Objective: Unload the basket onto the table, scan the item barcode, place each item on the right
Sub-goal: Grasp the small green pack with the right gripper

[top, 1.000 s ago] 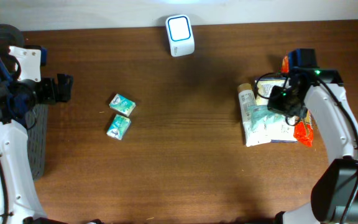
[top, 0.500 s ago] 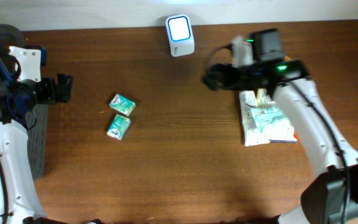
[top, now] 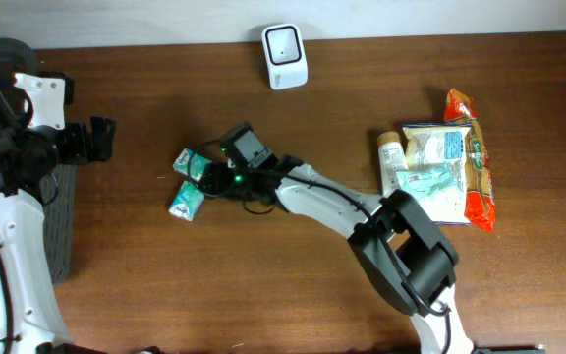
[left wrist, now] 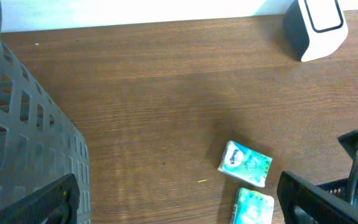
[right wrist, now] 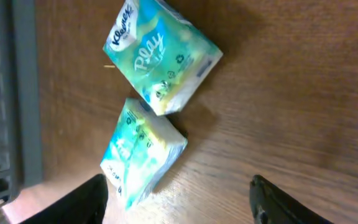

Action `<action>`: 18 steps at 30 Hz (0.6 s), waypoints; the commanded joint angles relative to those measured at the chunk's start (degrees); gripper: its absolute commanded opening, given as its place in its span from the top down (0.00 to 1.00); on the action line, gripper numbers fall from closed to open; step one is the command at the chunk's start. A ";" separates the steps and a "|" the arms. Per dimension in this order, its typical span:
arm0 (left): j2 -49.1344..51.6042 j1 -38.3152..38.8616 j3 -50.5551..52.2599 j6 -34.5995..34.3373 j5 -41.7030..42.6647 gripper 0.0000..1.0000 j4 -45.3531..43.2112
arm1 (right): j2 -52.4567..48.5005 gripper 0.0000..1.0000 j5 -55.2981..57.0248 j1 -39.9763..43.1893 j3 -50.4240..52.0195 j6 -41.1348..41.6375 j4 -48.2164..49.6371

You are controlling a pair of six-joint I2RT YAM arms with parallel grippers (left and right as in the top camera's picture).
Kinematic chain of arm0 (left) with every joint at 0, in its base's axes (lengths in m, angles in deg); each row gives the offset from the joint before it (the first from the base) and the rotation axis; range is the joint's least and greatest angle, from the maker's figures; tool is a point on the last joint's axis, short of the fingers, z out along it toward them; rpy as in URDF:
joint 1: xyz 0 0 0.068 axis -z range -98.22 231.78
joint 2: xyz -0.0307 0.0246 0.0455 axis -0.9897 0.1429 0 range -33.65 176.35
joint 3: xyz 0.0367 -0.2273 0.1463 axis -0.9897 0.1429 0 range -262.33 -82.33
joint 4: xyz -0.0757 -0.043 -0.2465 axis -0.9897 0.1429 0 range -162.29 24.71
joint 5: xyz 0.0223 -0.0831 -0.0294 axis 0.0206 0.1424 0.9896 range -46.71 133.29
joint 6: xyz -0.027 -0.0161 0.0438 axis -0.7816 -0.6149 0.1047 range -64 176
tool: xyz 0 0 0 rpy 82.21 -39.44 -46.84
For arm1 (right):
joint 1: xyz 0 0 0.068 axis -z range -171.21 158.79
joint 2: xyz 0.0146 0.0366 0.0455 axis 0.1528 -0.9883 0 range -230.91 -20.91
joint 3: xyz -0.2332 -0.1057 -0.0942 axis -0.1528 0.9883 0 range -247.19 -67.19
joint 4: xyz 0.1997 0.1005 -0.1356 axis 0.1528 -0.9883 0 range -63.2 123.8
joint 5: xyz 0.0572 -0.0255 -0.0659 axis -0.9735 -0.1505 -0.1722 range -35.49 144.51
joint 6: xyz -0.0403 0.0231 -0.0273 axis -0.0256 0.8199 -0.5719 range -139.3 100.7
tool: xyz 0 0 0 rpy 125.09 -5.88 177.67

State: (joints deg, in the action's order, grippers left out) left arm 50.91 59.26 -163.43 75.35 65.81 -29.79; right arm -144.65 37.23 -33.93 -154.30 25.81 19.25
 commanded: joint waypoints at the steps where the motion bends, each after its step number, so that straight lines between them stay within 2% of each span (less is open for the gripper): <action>1: -0.24 -0.15 0.07 0.68 0.61 0.01 -0.13 | -0.42 0.32 12.00 -5.29 -0.42 2.05 1.29; 4: -0.24 -0.15 0.07 0.68 0.61 0.01 -0.13 | -0.42 0.33 14.43 -7.69 -0.44 2.38 2.23; 7: -0.22 -0.15 0.07 0.68 0.61 0.01 -0.13 | -0.85 0.40 17.14 -10.14 -0.42 2.38 2.60; 11: -0.22 -0.15 0.07 0.68 0.61 0.01 -0.15 | -3.15 0.48 14.69 -10.54 -0.44 2.36 4.37; 16: -0.24 -0.15 0.07 0.70 0.61 0.01 -0.13 | -4.26 0.49 13.20 -10.58 -0.44 1.68 6.51; 18: -0.22 -0.15 0.07 0.70 0.61 0.01 -0.15 | -5.01 0.53 12.37 -10.58 -0.44 1.55 7.28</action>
State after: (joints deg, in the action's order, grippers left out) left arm 50.91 59.26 -163.43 75.35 65.81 -29.79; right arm -148.22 50.54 -43.90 -154.30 28.14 25.66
